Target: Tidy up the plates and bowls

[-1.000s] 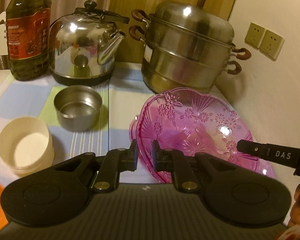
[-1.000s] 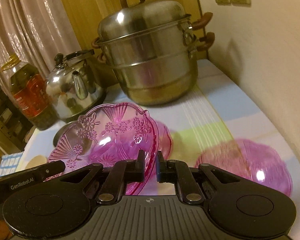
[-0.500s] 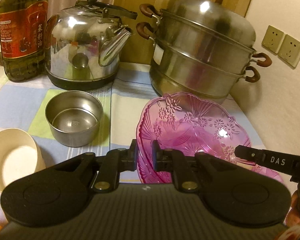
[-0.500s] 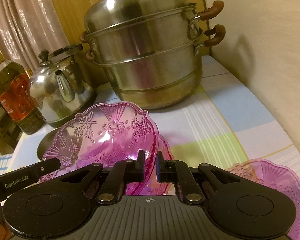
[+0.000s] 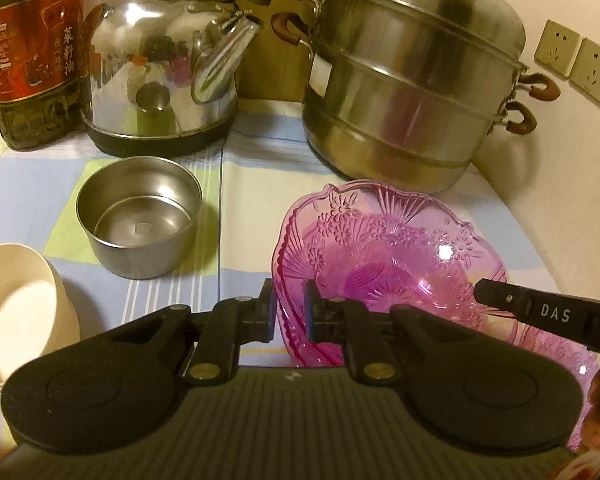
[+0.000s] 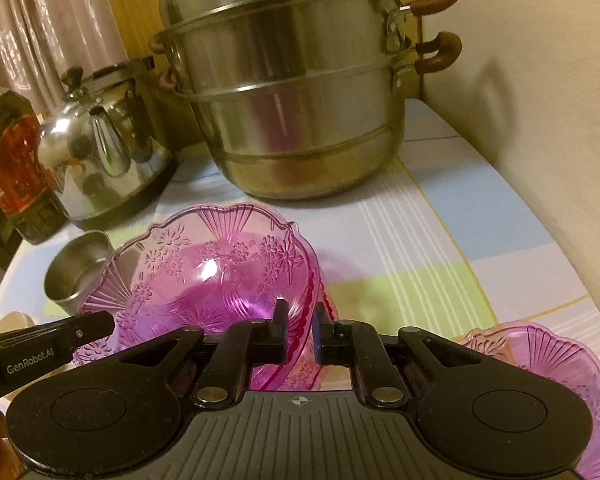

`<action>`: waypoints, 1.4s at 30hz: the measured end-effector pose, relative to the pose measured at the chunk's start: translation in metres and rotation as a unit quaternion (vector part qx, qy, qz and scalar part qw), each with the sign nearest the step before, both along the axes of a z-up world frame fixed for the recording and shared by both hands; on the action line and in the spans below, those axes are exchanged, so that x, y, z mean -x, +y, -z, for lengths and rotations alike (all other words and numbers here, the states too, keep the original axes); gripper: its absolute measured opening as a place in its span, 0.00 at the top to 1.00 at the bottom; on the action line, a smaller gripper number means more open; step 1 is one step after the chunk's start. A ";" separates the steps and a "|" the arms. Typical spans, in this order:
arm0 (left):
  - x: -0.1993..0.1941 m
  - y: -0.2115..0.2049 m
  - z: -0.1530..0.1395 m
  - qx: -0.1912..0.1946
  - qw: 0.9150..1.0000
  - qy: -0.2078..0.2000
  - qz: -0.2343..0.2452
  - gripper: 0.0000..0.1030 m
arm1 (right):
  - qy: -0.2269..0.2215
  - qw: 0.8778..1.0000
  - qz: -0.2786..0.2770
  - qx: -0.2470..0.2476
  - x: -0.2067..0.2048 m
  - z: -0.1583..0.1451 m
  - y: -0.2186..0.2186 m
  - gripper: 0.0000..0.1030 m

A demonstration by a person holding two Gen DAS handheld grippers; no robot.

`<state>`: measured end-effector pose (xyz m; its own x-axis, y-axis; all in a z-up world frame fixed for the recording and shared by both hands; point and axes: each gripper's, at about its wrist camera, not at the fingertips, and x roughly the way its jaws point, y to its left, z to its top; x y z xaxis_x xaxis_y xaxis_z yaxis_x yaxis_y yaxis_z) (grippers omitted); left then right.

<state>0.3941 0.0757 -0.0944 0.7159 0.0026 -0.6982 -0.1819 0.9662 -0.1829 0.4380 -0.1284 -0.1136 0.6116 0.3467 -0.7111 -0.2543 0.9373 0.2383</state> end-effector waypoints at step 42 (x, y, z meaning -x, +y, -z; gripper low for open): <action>-0.003 0.005 0.009 -0.011 1.000 0.013 -0.013 0.79 | -0.001 0.999 0.023 -0.036 -0.007 0.009 -0.012 0.67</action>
